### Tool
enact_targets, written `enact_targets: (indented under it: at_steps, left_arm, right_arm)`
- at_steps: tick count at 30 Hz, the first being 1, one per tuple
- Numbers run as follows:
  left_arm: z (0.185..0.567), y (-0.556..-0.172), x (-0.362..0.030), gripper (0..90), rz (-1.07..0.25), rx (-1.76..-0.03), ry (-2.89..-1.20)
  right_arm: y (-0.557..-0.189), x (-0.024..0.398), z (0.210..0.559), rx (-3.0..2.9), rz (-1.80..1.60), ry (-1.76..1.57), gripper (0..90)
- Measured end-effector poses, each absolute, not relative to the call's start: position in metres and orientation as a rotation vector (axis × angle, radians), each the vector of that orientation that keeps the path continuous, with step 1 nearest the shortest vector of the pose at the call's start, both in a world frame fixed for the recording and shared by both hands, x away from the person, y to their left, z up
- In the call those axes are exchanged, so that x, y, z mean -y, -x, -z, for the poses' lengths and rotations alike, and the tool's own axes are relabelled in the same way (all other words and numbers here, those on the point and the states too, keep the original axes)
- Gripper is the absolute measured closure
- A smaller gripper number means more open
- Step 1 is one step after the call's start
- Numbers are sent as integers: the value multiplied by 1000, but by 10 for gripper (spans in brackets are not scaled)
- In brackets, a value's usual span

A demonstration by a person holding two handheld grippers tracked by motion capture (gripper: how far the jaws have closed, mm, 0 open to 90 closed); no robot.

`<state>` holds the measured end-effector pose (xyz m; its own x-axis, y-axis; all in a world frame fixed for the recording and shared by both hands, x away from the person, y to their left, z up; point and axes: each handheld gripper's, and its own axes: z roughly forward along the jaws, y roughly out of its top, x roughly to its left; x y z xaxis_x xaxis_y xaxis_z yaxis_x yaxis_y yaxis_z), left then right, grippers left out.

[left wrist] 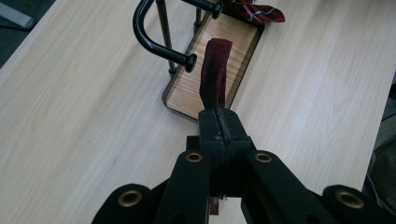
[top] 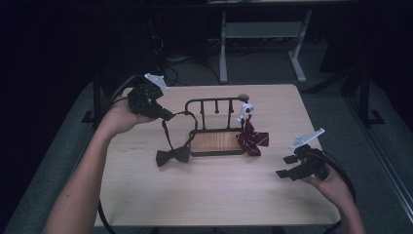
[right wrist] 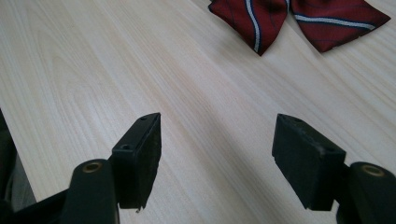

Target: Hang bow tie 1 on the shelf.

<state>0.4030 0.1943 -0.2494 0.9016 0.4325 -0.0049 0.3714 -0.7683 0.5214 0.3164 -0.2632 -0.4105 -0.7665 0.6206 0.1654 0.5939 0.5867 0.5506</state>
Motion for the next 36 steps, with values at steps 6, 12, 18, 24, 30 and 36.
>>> enact_targets:
  at_steps: [6,12,18,24,30,36]
  left_arm:
    - [248,-409,-194,900,-159,-601,-2538]
    - [247,-415,-193,900,-170,-629,-2554]
    - [247,-422,-193,900,-180,-670,-2555]
    - [250,-430,-193,900,-191,-710,-2553]
    - [254,-435,-191,900,-186,-730,-2567]
    - [258,-439,-189,900,-209,-760,-2588]
  right_arm:
    - [-317,263,411,-2763,-931,-1050,328]
    - [-317,264,410,-2759,-933,-1051,328]
    - [-317,264,410,-2760,-932,-1052,329]
    - [-317,265,410,-2760,-934,-1048,328]
    - [-317,266,411,-2758,-936,-1056,328]
    - [-317,266,411,-2758,-936,-1054,329]
